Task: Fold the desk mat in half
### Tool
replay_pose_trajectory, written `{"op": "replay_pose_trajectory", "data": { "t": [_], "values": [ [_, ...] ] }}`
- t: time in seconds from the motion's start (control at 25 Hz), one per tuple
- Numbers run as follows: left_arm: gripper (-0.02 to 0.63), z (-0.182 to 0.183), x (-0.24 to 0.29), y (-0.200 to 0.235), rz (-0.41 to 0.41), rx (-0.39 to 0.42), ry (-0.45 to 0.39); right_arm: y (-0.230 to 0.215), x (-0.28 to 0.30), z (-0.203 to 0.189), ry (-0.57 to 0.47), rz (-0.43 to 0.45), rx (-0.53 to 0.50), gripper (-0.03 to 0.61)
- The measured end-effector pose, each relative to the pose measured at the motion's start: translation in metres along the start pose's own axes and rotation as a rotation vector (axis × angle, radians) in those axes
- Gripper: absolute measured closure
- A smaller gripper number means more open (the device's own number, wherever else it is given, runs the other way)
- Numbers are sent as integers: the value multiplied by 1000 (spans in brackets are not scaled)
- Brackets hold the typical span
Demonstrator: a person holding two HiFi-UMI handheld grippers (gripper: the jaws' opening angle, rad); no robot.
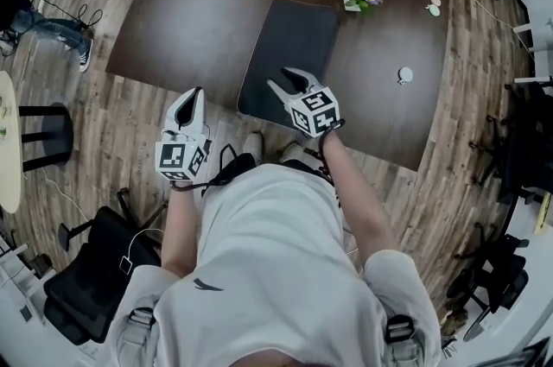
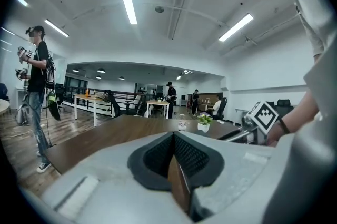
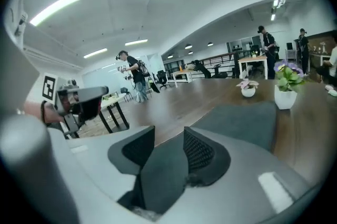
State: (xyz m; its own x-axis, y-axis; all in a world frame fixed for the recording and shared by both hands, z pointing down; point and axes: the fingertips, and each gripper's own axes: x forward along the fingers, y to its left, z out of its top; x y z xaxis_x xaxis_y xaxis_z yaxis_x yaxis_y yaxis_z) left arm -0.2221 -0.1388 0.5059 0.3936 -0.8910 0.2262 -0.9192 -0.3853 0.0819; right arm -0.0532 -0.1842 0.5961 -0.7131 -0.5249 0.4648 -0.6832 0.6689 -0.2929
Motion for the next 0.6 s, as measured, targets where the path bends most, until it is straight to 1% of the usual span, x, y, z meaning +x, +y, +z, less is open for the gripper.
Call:
{"op": "replay_pose_trajectory", "data": {
  "t": [0.12, 0.28, 0.36, 0.44, 0.52, 0.6],
  "values": [
    [606, 1, 6, -7, -28, 7, 0, -9, -38, 16, -103, -30, 34, 400],
    [606, 6, 17, -19, -75, 25, -13, -28, -100, 31, -235, -129, 38, 410],
    [606, 9, 23, -27, -95, 36, -20, -39, -139, 37, -301, -218, 22, 417],
    [607, 14, 29, -35, -114, 46, -25, -50, -183, 42, -361, -339, -13, 440],
    [606, 19, 35, -43, -135, 52, -34, -59, -228, 46, -405, -474, -64, 494],
    [606, 22, 40, -49, -155, 59, -40, -65, -266, 43, -429, -591, -88, 545]
  ]
}}
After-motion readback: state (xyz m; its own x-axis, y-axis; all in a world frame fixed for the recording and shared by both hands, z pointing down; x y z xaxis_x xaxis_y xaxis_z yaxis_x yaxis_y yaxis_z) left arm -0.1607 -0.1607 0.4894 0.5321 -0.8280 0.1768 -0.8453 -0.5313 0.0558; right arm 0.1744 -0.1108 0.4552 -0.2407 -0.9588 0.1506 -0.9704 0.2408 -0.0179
